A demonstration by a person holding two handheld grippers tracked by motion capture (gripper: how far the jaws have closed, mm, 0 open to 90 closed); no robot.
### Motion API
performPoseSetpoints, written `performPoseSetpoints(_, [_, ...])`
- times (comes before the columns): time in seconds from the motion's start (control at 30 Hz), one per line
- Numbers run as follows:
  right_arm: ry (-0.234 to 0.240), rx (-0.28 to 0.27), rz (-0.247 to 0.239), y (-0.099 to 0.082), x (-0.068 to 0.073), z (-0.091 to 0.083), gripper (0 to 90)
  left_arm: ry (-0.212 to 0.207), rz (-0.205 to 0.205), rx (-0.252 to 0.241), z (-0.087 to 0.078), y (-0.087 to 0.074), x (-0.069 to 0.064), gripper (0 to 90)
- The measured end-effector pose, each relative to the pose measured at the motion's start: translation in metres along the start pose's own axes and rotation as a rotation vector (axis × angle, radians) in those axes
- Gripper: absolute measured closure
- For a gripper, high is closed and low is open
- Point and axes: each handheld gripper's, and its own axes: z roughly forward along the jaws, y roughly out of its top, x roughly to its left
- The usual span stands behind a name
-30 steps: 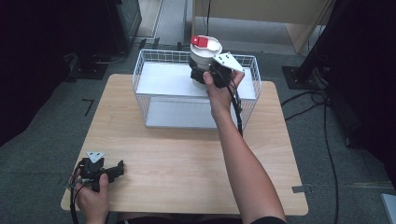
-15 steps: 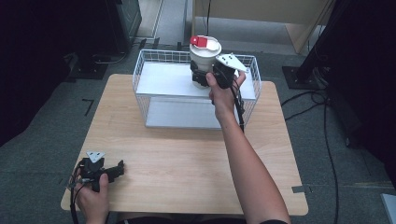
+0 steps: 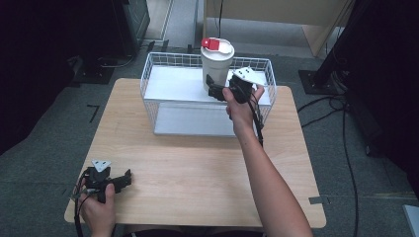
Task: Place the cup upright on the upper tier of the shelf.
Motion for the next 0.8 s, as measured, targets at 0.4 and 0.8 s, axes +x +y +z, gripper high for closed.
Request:
performPoseSetpoints(0.4, [0.021, -0.005, -0.021, -0.019, -0.002, -0.025, 0.0, 0.0, 0.0, 0.0, 0.0, 0.0, 0.0, 0.0])
performPoseSetpoints(0.8, [0.036, -0.007, -0.04, -0.036, -0.01, -0.056, 0.0, 0.001, 0.0, -0.001, 0.0, 0.0, 0.0, 0.0])
